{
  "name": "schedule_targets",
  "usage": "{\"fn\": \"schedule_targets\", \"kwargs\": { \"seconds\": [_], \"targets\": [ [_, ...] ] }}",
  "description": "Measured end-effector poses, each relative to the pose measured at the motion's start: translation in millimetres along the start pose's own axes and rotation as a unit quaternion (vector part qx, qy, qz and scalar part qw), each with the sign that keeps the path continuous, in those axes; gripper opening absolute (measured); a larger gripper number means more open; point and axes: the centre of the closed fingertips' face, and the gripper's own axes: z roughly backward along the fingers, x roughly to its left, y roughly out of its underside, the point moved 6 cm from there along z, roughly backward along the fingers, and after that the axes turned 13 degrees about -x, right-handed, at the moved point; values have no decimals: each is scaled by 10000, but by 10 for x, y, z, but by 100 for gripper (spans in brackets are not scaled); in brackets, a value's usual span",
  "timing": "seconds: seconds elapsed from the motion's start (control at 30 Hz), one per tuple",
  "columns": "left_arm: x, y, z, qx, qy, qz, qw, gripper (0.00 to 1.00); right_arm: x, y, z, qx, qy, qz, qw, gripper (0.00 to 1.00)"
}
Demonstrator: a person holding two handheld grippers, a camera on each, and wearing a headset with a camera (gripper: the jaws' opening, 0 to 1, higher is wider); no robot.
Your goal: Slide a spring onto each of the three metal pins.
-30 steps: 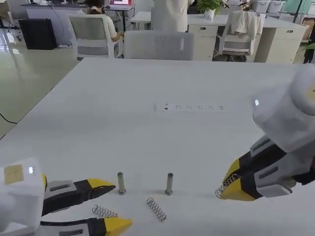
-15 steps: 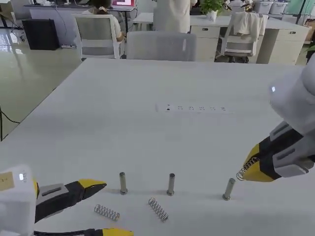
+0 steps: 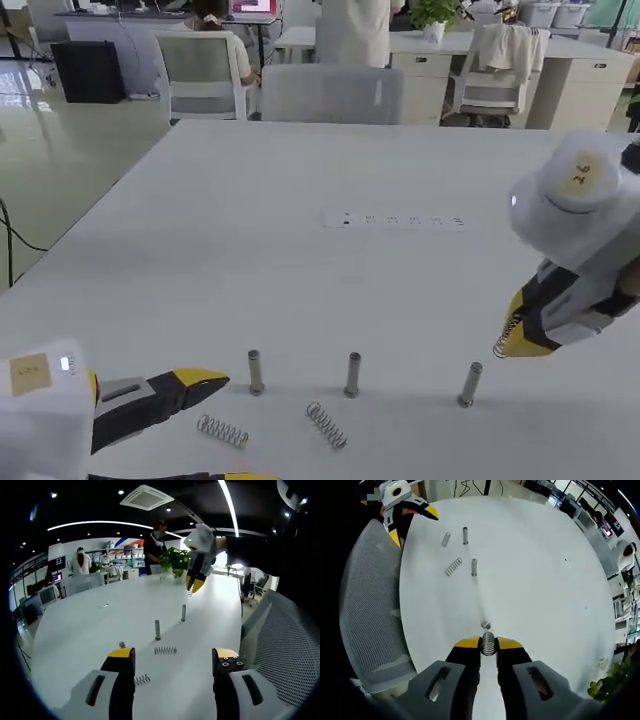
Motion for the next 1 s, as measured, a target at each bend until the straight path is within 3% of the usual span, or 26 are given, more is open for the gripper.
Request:
{"fn": "schedule_targets", "kwargs": {
  "seconds": [0.37,1.0],
  "targets": [
    [-24,20,-23,26,48,11,10000,60,-11,-59,-168,-41,-214,-28,9998,13],
    [-18,47,-5,58,69,21,10000,58,-44,28,-345,99,-311,-133,9994,13]
  ]
}}
